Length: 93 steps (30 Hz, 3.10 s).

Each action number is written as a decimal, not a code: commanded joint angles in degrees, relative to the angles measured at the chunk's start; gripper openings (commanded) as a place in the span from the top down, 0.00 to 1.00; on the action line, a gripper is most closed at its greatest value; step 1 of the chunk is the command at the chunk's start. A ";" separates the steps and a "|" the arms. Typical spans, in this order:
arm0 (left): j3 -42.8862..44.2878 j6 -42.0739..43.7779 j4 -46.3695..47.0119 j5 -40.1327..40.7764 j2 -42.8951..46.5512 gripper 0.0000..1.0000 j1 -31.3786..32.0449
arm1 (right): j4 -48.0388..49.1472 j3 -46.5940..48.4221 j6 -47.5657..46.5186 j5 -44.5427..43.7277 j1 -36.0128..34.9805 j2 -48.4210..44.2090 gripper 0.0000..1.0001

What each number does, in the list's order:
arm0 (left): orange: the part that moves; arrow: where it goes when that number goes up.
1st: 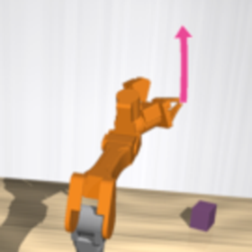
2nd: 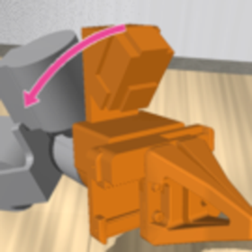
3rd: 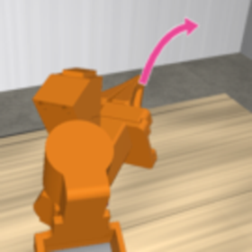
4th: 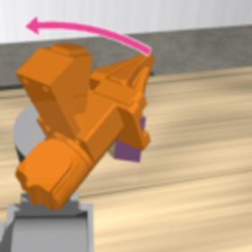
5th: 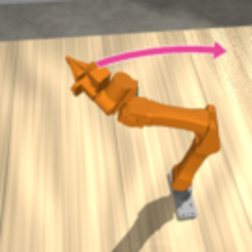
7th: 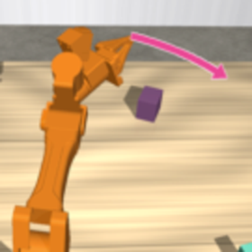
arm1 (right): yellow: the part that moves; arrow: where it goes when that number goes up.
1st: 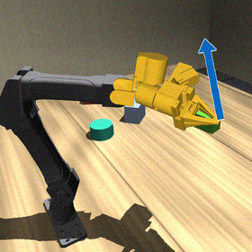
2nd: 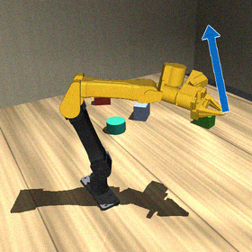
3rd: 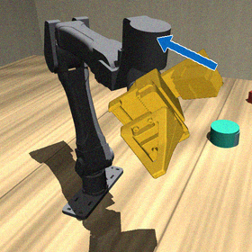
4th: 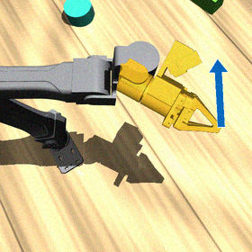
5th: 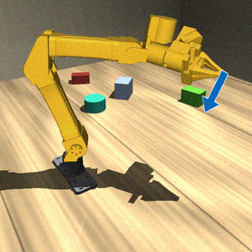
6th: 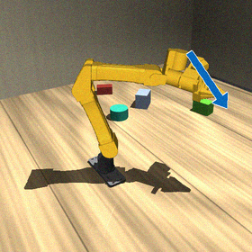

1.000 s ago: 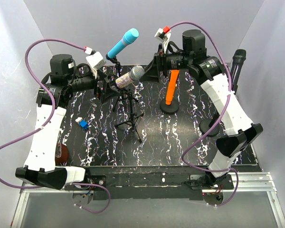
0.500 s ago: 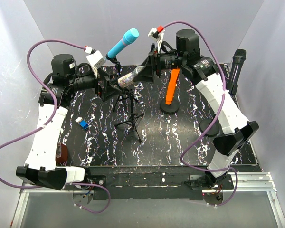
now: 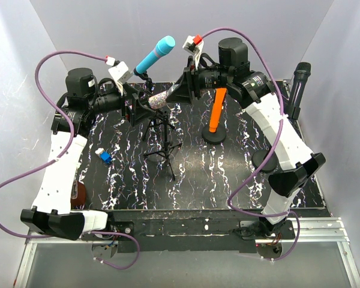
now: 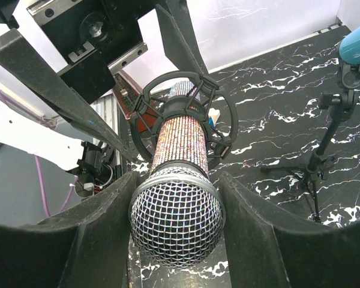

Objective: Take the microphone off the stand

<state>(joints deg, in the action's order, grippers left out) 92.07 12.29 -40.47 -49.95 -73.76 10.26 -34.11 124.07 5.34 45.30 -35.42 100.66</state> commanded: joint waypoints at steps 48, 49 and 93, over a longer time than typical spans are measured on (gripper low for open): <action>15.85 -9.04 10.06 -11.03 -10.79 0.02 5.99 | -1.94 6.88 -6.15 1.37 8.61 -8.65 0.99; 16.38 -9.74 9.97 -11.65 -11.32 0.02 6.61 | -1.06 7.41 -5.79 1.63 8.61 -8.12 0.99; 9.71 22.42 -14.37 1.87 -10.27 0.18 8.55 | 17.94 -8.49 -0.95 11.13 9.40 -12.50 0.99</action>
<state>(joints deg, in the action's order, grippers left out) 103.90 33.58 -49.30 -53.10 -84.03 19.27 -17.72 114.48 5.30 55.83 -27.81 92.90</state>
